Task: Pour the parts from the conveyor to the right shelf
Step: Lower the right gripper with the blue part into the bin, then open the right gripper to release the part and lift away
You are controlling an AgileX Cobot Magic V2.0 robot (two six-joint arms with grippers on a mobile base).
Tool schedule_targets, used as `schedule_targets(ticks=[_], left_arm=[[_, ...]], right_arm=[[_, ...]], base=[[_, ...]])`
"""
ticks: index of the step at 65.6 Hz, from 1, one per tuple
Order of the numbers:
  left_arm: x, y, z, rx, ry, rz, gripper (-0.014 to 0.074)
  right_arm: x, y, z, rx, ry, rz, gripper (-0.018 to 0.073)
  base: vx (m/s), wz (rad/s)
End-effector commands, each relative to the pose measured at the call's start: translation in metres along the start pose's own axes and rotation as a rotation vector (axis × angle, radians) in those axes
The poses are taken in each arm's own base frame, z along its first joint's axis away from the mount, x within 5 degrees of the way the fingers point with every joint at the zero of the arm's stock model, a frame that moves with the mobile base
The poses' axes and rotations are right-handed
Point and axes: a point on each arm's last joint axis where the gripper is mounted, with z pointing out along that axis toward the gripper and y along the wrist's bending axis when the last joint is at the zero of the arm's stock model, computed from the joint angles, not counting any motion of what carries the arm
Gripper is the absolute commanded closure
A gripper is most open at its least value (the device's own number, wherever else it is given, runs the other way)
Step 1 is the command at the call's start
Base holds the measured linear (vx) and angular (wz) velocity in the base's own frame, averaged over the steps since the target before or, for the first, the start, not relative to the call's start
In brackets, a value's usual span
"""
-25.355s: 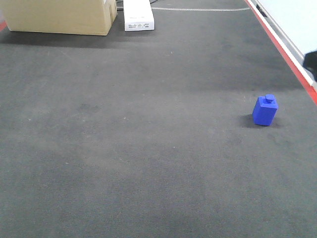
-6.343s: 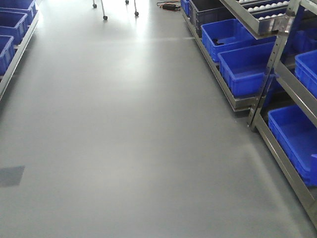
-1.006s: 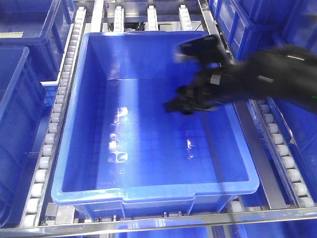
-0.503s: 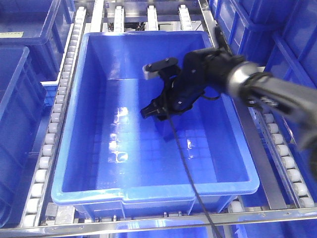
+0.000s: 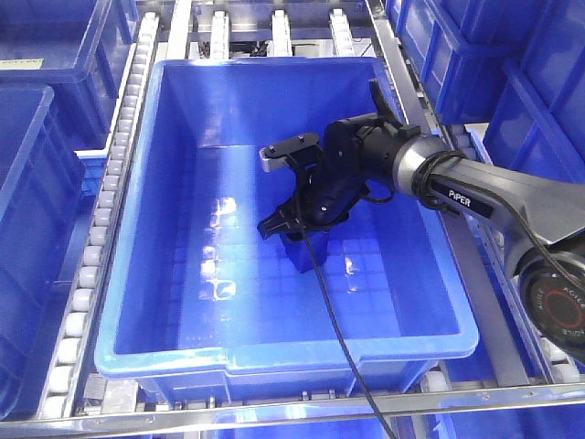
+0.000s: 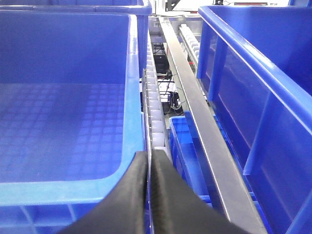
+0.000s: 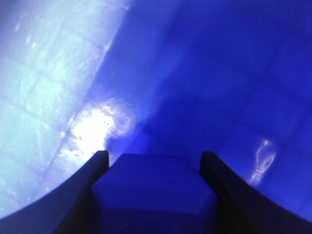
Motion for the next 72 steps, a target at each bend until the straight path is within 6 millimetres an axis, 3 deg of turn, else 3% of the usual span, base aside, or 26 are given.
schedule_targets(ticks=[1, 13, 29, 36, 45, 59, 72], left_arm=[[-0.013, 0.000, -0.003, 0.003, -0.103, -0.017, 0.0603], [-0.013, 0.000, -0.003, 0.003, -0.103, -0.017, 0.0603], [-0.013, 0.000, -0.003, 0.003, -0.103, -0.017, 0.0603], [-0.013, 0.000, -0.003, 0.003, -0.103, -0.017, 0.0603], [-0.013, 0.000, -0.003, 0.003, -0.103, -0.017, 0.0603], [-0.013, 0.000, -0.003, 0.003, -0.103, -0.017, 0.0603], [-0.013, 0.000, -0.003, 0.003, -0.103, -0.017, 0.0603]], right_arm=[[-0.019, -0.001, -0.038, 0.019, -0.139, -0.014, 0.0542], [-0.020, -0.001, -0.038, 0.020, -0.142, -0.018, 0.0424], [-0.024, -0.001, -0.048, 0.022, -0.184, -0.015, 0.0038], [-0.027, 0.000, -0.059, 0.023, -0.217, -0.009, -0.0058], [-0.029, 0.001, -0.078, 0.025, -0.253, -0.011, -0.0061], [-0.031, 0.011, -0.124, 0.026, -0.347, -0.029, -0.0006], [0.005, 0.018, -0.152, 0.027, -0.482, -0.006, 0.0010]], base=[[0.00, 0.00], [0.00, 0.00], [0.00, 0.00], [0.00, 0.00], [0.00, 0.00], [0.00, 0.00], [0.00, 0.00]])
